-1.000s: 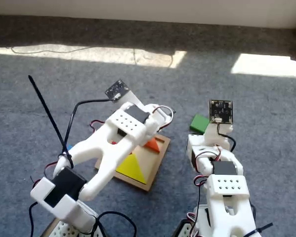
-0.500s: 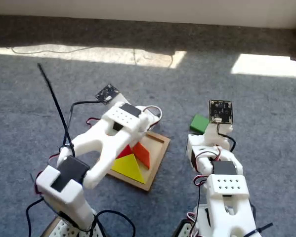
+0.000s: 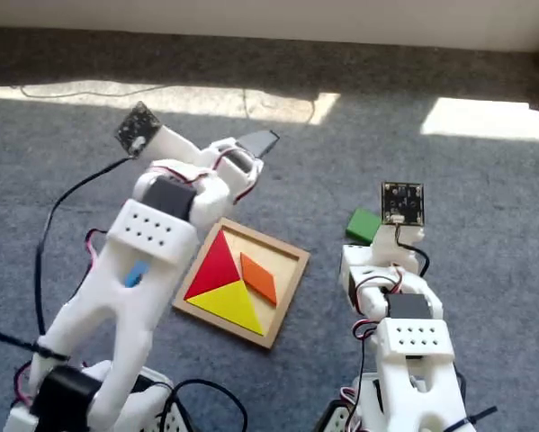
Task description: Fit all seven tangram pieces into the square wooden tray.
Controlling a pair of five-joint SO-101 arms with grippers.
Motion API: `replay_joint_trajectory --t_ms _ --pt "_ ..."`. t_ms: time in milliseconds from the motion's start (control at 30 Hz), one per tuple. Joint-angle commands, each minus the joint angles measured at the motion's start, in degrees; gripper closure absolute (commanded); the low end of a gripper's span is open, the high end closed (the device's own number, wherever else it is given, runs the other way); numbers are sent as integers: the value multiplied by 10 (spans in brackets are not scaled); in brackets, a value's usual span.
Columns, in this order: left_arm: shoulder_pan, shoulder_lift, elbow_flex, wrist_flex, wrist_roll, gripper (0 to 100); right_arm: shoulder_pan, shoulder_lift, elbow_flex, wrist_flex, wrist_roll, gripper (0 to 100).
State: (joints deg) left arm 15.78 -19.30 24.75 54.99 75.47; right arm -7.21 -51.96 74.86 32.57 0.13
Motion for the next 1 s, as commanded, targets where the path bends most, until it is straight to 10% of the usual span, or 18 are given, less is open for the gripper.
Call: replay_joint_trajectory --t_ms 0,433,967 --pt "-63 -125 -5 65 -91 634 -2 -18 -8 -9 0 987" --pt "-281 -178 81 181 -281 639 -75 -12 -144 233 48 967" --pt "-325 -179 342 -3 -330 869 -254 173 -339 393 43 926"
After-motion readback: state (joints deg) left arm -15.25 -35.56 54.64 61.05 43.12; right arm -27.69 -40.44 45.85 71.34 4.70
